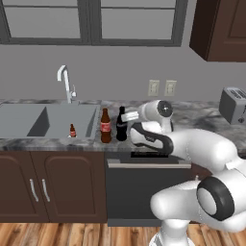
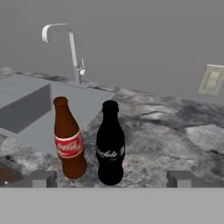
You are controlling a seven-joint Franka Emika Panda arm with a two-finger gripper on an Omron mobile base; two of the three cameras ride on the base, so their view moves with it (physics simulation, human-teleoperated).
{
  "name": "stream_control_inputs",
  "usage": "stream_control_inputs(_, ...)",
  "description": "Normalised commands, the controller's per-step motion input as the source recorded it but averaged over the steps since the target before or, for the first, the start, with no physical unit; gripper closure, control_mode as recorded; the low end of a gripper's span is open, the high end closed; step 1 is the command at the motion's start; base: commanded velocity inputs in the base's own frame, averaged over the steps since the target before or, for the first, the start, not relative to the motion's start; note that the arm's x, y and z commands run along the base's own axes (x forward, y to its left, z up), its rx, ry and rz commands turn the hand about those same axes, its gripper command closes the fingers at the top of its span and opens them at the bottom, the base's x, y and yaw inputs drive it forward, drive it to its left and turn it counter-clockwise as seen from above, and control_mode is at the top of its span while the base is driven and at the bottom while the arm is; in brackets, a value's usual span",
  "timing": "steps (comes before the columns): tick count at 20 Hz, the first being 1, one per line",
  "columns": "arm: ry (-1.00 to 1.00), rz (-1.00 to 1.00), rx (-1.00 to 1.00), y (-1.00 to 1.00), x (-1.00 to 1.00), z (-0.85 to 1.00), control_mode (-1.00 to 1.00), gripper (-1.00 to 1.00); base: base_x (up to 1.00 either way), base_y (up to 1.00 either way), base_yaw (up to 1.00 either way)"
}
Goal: Place the large bottle from the dining counter next to the other large bottle outside the sink, and place the small bottle from the dining counter next to the other small bottle inside the sink.
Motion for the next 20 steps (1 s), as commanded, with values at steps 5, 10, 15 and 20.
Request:
stream_control_inputs(5,0.28,0.08,-0.15,0.0,0.0,-0.03,-1.0,-1.0,0.0,0.0,0.0)
stream_control_inputs(10,0.22,0.08,-0.12,0.0,-0.24,-0.04,-1.0,-1.0,0.0,0.0,0.0)
stream_control_inputs(15,0.04,0.15,-0.14,0.0,-0.61,-0.03,-1.0,-1.0,0.0,0.0,0.0)
stream_control_inputs(20,0.0,0.11,-0.05,-0.11,-0.55,-0.13,-1.0,-1.0,0.0,0.0,0.0)
